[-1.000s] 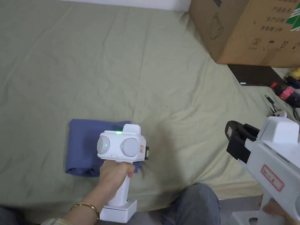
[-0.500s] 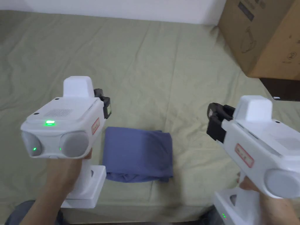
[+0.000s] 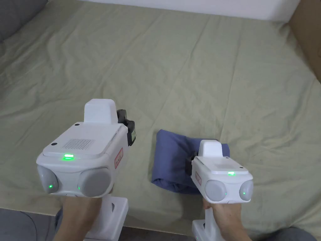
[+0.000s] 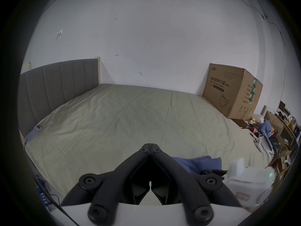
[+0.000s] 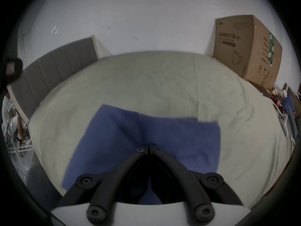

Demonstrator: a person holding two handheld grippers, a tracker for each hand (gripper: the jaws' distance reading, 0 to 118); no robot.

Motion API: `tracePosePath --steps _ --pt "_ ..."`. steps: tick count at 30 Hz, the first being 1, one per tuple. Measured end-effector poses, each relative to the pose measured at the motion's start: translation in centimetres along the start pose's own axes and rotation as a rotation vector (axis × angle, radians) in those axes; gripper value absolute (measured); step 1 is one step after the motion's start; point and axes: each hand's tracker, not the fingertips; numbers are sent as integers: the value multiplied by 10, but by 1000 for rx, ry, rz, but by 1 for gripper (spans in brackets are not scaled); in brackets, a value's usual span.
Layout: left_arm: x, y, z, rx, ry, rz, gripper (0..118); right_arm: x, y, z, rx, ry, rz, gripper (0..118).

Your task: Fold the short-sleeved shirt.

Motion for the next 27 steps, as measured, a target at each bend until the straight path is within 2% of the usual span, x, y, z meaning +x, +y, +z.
tracePosePath --steps 4,6,7,10,12,17,19,20,23,27 --pt "-4 0 -11 -35 -20 31 0 -4 -4 -7 1 -28 -28 0" --pt "-8 3 -19 -69 -37 61 11 -9 -6 -8 6 -48 12 0" --pt "-10 4 -24 -89 -63 92 30 -12 -8 -7 15 -56 33 0" --pt "-21 9 -40 -134 -141 191 98 -8 -8 -9 24 -55 21 0" --pt "-33 10 -58 -211 -229 287 117 -3 -6 -8 14 -40 -13 0" --pt "-61 -12 -122 -556 -541 483 118 2 -4 -7 3 -15 -48 0" --pt "-66 -31 -144 -681 -600 556 118 3 -4 -7 5 -11 -47 0" --pt "-66 -40 -154 -726 -615 544 118 2 -4 -5 5 -9 -48 0" --pt "-62 -61 -172 -798 -661 520 118 8 -1 -4 -4 11 -89 0" --pt "-51 -79 -191 -872 -771 609 118 16 -1 -5 -5 39 -123 0"
